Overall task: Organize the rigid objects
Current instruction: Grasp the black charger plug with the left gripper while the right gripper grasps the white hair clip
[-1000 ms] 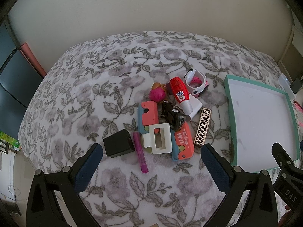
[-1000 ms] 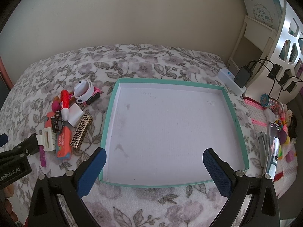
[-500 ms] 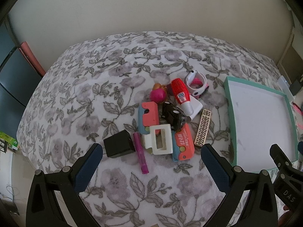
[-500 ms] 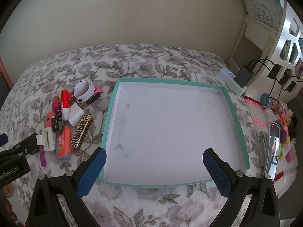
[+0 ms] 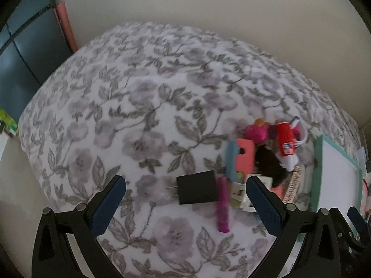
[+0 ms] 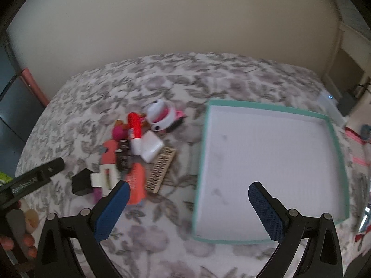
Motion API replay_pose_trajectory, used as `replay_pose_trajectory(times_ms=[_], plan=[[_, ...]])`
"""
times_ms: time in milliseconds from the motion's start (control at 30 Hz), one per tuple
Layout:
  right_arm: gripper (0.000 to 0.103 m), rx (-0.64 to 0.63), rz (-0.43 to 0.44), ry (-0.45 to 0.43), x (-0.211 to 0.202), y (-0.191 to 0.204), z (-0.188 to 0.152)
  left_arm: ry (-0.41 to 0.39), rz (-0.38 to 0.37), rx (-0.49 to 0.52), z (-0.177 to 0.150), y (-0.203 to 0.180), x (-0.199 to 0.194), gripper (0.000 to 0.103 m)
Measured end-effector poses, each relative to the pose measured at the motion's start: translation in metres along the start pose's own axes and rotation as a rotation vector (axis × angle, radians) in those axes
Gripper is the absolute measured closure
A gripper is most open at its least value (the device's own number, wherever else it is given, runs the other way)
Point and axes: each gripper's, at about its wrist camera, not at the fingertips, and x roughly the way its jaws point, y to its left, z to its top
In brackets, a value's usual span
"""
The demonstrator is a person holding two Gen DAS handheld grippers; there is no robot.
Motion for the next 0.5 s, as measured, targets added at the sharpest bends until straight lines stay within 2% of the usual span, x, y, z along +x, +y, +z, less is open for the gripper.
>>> replay_pose_trajectory(times_ms=[200,500], plan=[[0.0,-0.05,0.057,0.051,0.023,0.04,0.009,0.061,0.022,-0.043,0.002,0.019,0.025,0.0],[0.0,-0.098,0.107,0.135,0.058,0.085,0.009,0.12,-0.032,-0.07,0.004,0.026,0.046,0.0]])
